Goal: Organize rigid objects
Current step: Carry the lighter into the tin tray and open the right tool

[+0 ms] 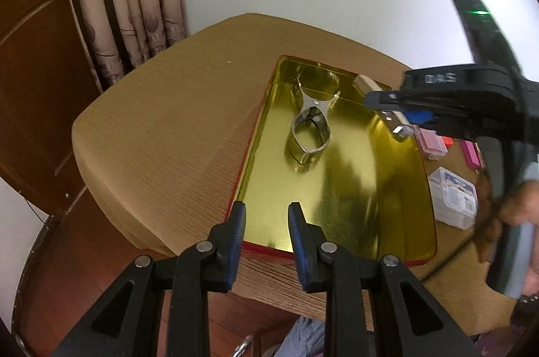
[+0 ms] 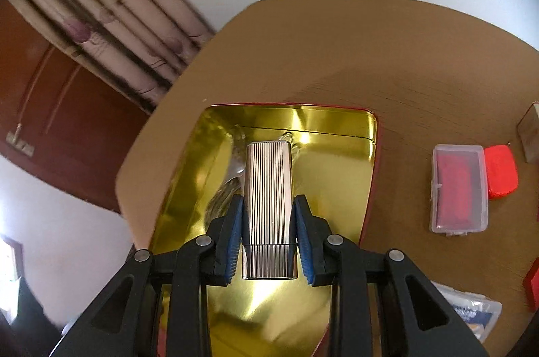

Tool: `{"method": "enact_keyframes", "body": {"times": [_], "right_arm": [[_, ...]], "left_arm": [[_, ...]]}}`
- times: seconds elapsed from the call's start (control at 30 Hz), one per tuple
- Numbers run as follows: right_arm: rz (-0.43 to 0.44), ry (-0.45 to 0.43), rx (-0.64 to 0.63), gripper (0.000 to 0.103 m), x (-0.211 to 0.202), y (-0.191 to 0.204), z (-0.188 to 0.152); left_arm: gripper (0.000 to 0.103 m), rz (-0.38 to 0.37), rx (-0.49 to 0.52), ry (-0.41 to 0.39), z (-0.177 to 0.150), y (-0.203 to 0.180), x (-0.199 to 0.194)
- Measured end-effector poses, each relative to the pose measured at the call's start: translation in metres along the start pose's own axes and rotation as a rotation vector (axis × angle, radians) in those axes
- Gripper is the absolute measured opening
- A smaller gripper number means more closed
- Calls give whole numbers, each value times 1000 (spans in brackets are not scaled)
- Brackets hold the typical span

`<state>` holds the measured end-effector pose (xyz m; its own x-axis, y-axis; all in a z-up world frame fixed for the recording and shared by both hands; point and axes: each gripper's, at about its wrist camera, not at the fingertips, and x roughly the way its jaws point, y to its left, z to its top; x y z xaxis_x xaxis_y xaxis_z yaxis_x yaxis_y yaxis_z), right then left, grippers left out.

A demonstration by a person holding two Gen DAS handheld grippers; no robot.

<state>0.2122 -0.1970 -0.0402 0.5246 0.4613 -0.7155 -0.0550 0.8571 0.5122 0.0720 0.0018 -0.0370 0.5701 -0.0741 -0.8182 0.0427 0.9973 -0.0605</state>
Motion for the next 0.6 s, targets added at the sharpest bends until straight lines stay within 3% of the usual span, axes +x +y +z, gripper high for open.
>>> {"method": "enact_keyframes", "body": {"times": [0.37,0.5,0.57,0.6], "right_arm": [[-59,-28,-31,30,13,-2,3],[23,-88,-19,30,-14,-4,2],[74,-163,1,40,-49,-18,-13],[79,-206,21,53,-68,-31,-24]], "left_arm": [[27,-16,-9,4,2,3,1],[27,-3,9,-6,1,0,2],[27,-3,11,-14,0,0,0],[27,-6,10,-16,-1,-1,-1]]}}
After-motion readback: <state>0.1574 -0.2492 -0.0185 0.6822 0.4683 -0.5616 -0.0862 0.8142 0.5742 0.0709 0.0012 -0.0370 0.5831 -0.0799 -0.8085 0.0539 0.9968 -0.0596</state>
